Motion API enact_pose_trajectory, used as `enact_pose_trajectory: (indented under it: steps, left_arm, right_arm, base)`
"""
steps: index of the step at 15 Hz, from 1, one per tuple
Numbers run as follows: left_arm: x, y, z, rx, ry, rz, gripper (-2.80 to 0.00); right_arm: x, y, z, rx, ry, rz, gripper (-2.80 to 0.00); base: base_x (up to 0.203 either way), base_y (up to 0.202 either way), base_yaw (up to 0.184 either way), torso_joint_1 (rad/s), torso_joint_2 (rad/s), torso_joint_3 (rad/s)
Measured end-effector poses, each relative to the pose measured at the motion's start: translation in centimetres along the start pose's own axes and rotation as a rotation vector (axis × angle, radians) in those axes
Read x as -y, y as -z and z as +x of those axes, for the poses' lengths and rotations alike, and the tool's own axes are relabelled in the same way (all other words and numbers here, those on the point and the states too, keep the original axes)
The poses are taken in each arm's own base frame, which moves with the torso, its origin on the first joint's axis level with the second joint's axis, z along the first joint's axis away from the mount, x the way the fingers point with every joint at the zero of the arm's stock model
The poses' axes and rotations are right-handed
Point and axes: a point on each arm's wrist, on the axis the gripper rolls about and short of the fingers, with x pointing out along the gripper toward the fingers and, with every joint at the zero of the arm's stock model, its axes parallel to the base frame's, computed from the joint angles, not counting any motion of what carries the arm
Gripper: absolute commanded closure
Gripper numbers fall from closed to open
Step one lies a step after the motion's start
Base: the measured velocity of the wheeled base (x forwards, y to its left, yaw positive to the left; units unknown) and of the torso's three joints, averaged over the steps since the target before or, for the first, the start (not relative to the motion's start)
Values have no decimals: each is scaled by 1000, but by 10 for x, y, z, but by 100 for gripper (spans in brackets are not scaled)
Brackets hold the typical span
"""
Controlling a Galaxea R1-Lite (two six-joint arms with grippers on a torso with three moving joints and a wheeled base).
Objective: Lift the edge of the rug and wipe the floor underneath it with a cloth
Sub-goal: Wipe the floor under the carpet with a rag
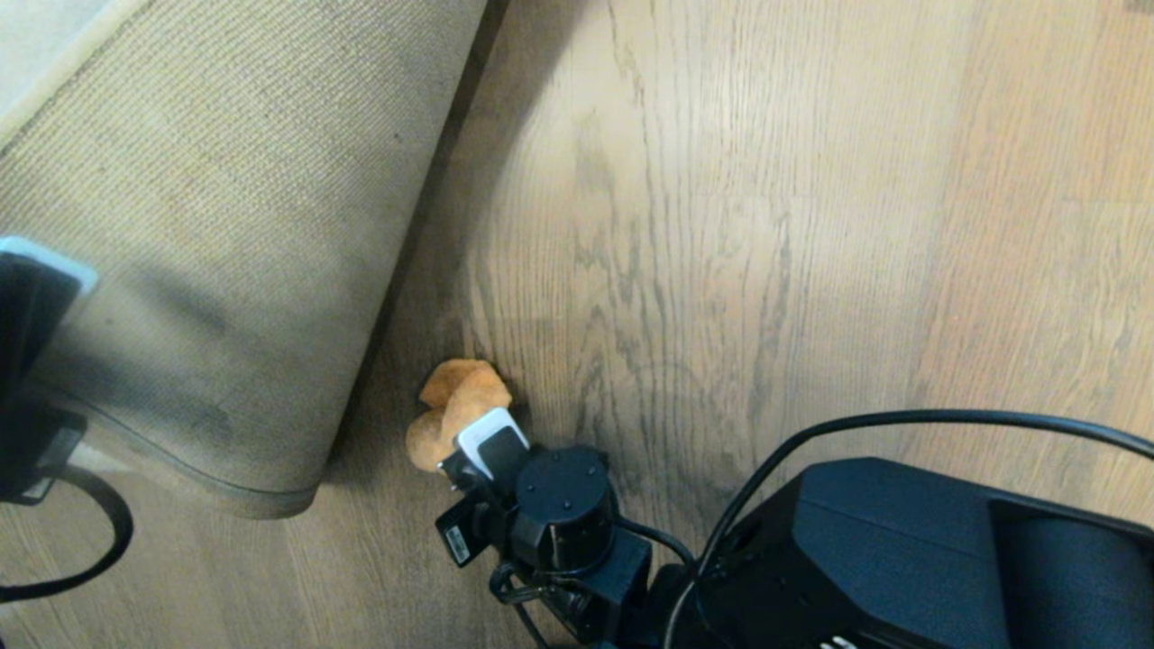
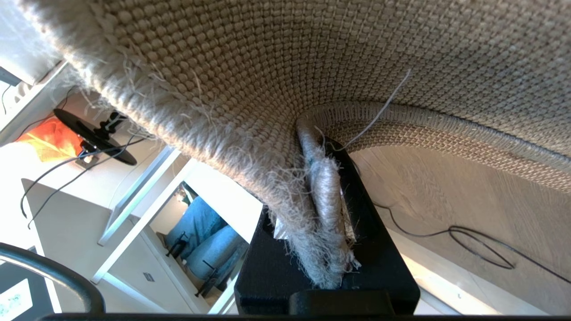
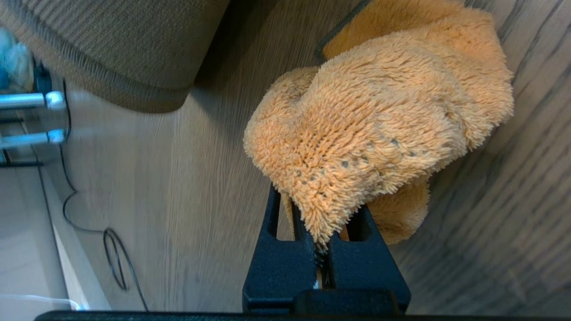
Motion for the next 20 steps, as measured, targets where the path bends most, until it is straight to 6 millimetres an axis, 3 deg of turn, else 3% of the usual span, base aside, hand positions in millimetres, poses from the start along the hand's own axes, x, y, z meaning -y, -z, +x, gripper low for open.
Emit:
enact_pose_trajectory:
  steps: [7, 15, 20]
  left_arm:
    - [2, 6, 0, -4, 2, 13, 0]
    - [2, 10, -1, -5, 2, 14, 0]
    - [3, 12, 0, -8, 3, 22, 0]
  right_arm:
    - [18, -23, 26, 134, 57, 26, 0]
    - [48, -41, 30, 206, 123, 8, 0]
    - [68, -77, 32, 306, 172, 7, 0]
  base:
    - [0, 0, 0, 0, 0, 0]
    - [0, 0, 0, 0, 0, 0]
    - [0, 0, 0, 0, 0, 0]
